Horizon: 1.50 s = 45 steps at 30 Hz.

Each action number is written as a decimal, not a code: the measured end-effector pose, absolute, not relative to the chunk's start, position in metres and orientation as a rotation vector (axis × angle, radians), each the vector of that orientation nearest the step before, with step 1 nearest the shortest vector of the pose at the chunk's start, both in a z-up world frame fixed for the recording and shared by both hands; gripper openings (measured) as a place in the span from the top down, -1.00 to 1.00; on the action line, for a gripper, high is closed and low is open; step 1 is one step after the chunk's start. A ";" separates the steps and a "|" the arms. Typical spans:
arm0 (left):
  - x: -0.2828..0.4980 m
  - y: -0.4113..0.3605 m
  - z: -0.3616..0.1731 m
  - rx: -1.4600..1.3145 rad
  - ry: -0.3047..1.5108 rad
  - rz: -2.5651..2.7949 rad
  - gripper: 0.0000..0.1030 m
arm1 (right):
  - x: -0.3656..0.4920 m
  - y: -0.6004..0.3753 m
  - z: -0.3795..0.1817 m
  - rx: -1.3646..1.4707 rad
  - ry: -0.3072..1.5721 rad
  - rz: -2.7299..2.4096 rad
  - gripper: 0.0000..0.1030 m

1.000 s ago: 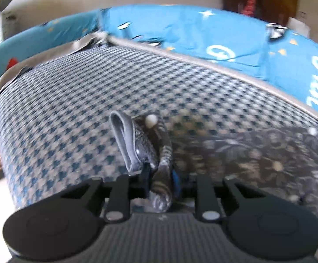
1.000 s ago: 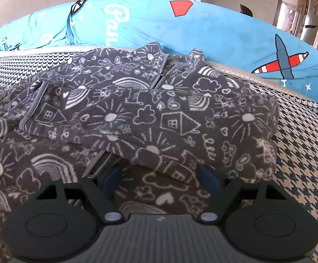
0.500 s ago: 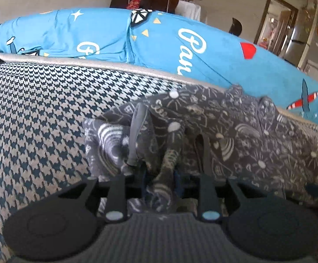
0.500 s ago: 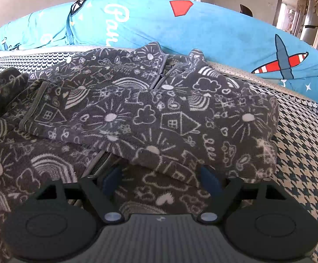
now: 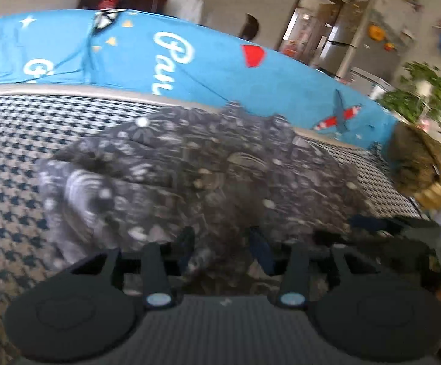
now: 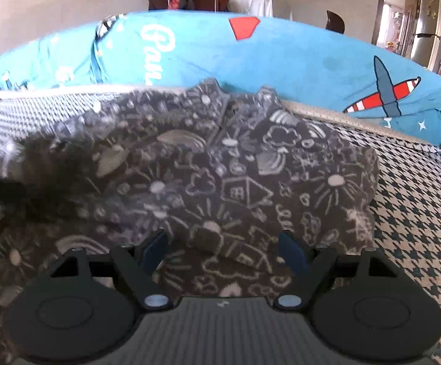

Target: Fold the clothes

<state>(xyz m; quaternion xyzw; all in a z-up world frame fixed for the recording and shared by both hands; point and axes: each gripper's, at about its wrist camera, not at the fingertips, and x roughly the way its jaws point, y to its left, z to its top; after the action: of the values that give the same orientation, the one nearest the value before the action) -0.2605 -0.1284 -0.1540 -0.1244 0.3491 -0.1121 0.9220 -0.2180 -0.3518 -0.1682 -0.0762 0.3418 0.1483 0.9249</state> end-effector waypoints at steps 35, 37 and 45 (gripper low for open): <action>-0.233 -0.074 -0.138 -0.152 0.750 0.141 -0.75 | -0.192 -0.293 -0.182 0.098 0.699 0.683 -0.36; -0.233 -0.070 -0.138 -0.168 0.745 0.139 -0.76 | -0.190 -0.287 -0.187 0.084 0.711 0.694 -0.25; -0.228 -0.059 -0.143 -0.213 0.758 0.175 -0.76 | -0.185 -0.280 -0.195 0.079 0.728 0.692 0.14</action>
<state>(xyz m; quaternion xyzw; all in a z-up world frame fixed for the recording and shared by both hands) -0.2282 -0.0587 -0.1430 -0.1039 0.3689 0.0853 0.9197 -0.1854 -0.2798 -0.1951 0.0378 0.3486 0.3315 0.8759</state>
